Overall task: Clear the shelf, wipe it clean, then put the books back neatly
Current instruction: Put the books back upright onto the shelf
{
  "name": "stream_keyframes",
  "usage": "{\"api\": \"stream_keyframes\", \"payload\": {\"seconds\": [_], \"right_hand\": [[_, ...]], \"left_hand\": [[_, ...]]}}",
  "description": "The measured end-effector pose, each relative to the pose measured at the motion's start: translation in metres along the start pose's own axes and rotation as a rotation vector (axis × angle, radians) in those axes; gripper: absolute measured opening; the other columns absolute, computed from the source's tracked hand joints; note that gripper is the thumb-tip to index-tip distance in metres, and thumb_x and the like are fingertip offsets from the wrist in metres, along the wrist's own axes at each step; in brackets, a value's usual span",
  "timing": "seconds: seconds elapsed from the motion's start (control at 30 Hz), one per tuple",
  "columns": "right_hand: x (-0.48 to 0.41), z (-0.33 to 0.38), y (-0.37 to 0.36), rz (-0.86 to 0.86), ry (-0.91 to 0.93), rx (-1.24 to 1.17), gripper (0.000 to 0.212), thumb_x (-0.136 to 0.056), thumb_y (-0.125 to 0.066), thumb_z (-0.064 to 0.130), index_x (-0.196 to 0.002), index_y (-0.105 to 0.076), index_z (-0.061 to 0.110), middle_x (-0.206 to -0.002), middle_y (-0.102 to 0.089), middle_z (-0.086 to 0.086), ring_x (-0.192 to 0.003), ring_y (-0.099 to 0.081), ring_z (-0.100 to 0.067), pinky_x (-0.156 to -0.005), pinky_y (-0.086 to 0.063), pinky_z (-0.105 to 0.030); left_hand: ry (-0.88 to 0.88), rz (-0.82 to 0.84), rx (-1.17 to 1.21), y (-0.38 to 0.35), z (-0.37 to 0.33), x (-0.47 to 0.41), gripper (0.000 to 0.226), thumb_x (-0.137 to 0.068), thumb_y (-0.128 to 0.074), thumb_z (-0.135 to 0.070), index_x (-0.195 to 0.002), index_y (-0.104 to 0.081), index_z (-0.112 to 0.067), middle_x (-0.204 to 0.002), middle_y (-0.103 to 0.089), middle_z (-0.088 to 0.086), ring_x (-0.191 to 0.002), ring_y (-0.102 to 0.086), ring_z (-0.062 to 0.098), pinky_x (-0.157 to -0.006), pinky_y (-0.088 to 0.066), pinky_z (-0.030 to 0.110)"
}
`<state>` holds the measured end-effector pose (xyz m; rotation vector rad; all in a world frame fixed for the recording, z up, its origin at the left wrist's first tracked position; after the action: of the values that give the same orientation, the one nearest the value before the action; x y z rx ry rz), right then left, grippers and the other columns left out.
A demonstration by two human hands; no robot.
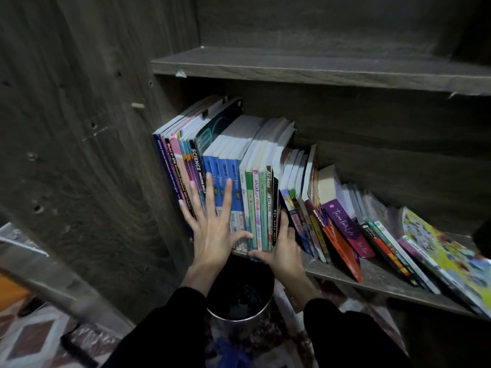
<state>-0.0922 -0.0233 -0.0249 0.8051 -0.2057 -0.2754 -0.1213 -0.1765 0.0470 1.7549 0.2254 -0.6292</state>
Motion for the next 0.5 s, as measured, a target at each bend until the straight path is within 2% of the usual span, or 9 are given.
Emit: {"api": "stream_keyframes", "payload": {"seconds": [0.1,0.17,0.23,0.3,0.37,0.43,0.5], "right_hand": [[-0.001,0.01,0.013,0.098,-0.008,-0.024,0.121,-0.066,-0.084,0.041,-0.15,0.002,0.027,-0.145,-0.037,-0.014,-0.129,-0.044,-0.035,-0.103,-0.04,-0.048],[0.0,0.022,0.031,0.194,0.045,-0.083,0.105,-0.069,-0.083,0.037,-0.147,-0.016,0.02,-0.137,-0.048,-0.01,-0.124,-0.05,-0.029,-0.101,-0.044,-0.042],[0.007,0.037,0.057,0.225,0.126,-0.038,0.084,-0.077,-0.078,0.035,-0.144,-0.029,0.017,-0.13,-0.055,-0.008,-0.114,-0.056,-0.022,-0.095,-0.047,-0.034],[0.016,0.055,0.088,0.13,0.229,-0.006,0.066,-0.087,-0.069,0.029,-0.144,-0.038,0.017,-0.117,-0.064,-0.008,-0.093,-0.063,-0.016,-0.081,-0.052,-0.028],[0.029,0.078,0.119,-0.093,0.396,0.012,0.052,-0.091,-0.063,0.02,-0.14,-0.045,0.018,-0.106,-0.067,-0.005,-0.077,-0.062,-0.012,-0.074,-0.055,-0.028],[0.036,0.095,0.138,-0.3,0.553,0.141,0.052,-0.09,-0.064,0.017,-0.138,-0.047,0.019,-0.106,-0.065,-0.005,-0.076,-0.059,-0.016,-0.069,-0.049,-0.03],[0.03,0.103,0.145,-0.371,0.602,0.367,0.061,-0.087,-0.067,0.026,-0.142,-0.042,0.02,-0.112,-0.059,-0.007,-0.09,-0.059,-0.023,-0.064,-0.039,-0.029]], "left_hand": [[0.006,0.014,-0.015,0.0,0.0,0.001,0.144,-0.045,-0.077,-0.068,-0.151,0.011,-0.024,-0.155,0.029,0.007,-0.14,0.028,0.034,-0.105,0.006,0.064],[0.016,0.012,0.002,0.0,-0.001,0.002,0.143,-0.047,-0.079,-0.066,-0.151,0.01,-0.024,-0.155,0.027,0.007,-0.14,0.028,0.033,-0.107,0.004,0.066],[0.012,-0.022,0.076,0.006,-0.006,0.004,0.132,-0.057,-0.072,-0.07,-0.151,0.011,-0.027,-0.157,0.019,0.007,-0.141,0.027,0.031,-0.108,0.003,0.066],[0.002,-0.082,0.23,0.02,-0.016,0.003,0.114,-0.069,-0.051,-0.079,-0.15,0.013,-0.031,-0.159,0.011,0.006,-0.144,0.022,0.027,-0.112,0.005,0.059],[-0.052,-0.165,0.344,0.042,-0.029,-0.004,0.103,-0.075,-0.044,-0.076,-0.151,0.01,-0.032,-0.158,0.003,0.007,-0.145,0.013,0.023,-0.115,0.005,0.05],[-0.145,-0.237,0.311,0.061,-0.041,-0.013,0.097,-0.079,-0.051,-0.065,-0.152,0.0,-0.028,-0.157,-0.005,0.01,-0.145,0.005,0.026,-0.115,0.003,0.046],[-0.226,-0.215,0.218,0.068,-0.05,-0.025,0.093,-0.078,-0.061,-0.055,-0.151,-0.013,-0.022,-0.157,-0.013,0.011,-0.145,0.0,0.031,-0.115,0.002,0.048]]}}
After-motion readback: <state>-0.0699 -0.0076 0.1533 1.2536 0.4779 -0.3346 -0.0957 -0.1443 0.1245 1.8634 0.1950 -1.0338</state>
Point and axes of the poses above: each hand's wrist, its own x-axis away from the middle knuckle, its own y-axis out of the back of the hand, z = x × y, the point moved 5 cm from there along -x, towards the middle knuckle
